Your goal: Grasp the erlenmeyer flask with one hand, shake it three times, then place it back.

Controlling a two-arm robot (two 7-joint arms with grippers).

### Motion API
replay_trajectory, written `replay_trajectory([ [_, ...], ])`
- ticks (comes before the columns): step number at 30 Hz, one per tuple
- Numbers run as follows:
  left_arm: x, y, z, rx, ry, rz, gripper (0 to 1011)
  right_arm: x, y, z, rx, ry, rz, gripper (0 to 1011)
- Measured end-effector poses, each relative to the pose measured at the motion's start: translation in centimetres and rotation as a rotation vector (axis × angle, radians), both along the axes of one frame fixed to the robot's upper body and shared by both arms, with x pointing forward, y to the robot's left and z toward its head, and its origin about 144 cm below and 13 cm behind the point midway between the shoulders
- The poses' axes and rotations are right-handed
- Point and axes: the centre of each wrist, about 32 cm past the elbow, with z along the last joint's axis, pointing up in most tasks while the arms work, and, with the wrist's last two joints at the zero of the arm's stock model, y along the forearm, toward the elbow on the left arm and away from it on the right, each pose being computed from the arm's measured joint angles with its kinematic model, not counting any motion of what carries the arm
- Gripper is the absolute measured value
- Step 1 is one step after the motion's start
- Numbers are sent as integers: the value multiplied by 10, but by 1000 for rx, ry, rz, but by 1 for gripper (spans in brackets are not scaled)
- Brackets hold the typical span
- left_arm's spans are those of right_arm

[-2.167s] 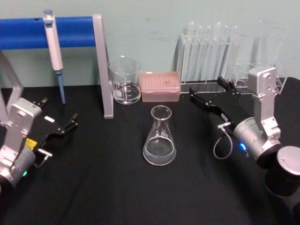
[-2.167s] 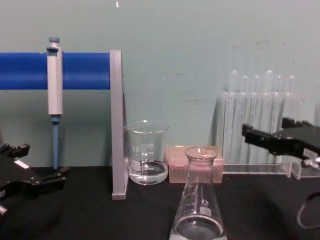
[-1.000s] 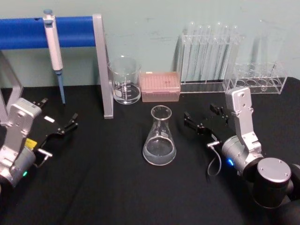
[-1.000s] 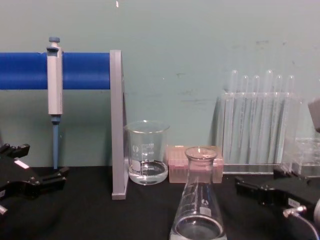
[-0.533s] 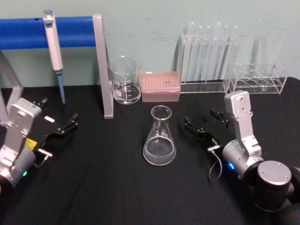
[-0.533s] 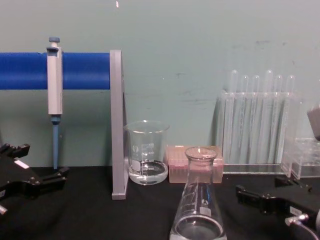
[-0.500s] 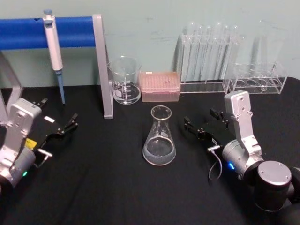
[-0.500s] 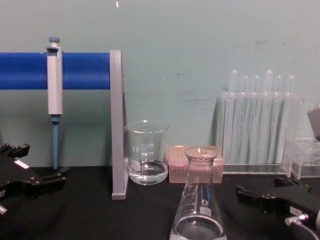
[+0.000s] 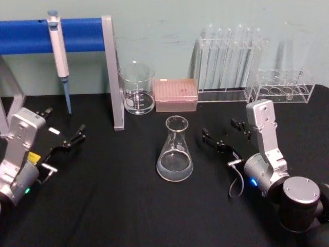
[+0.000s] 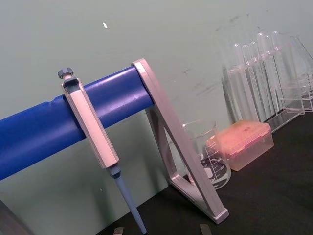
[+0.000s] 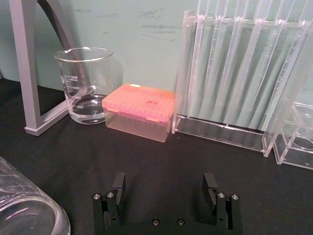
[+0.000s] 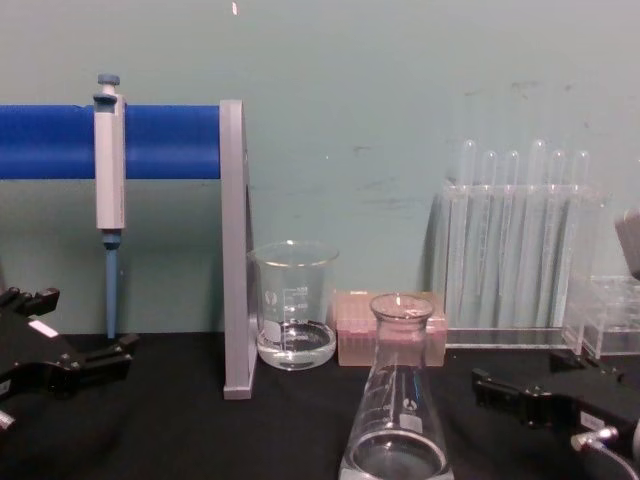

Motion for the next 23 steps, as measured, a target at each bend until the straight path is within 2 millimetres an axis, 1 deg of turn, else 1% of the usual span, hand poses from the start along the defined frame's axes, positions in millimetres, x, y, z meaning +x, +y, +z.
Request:
replay_trajectory([
  [23,0,0,0,0,0,0,1001,0,0,0,3,-2,-1,1002],
])
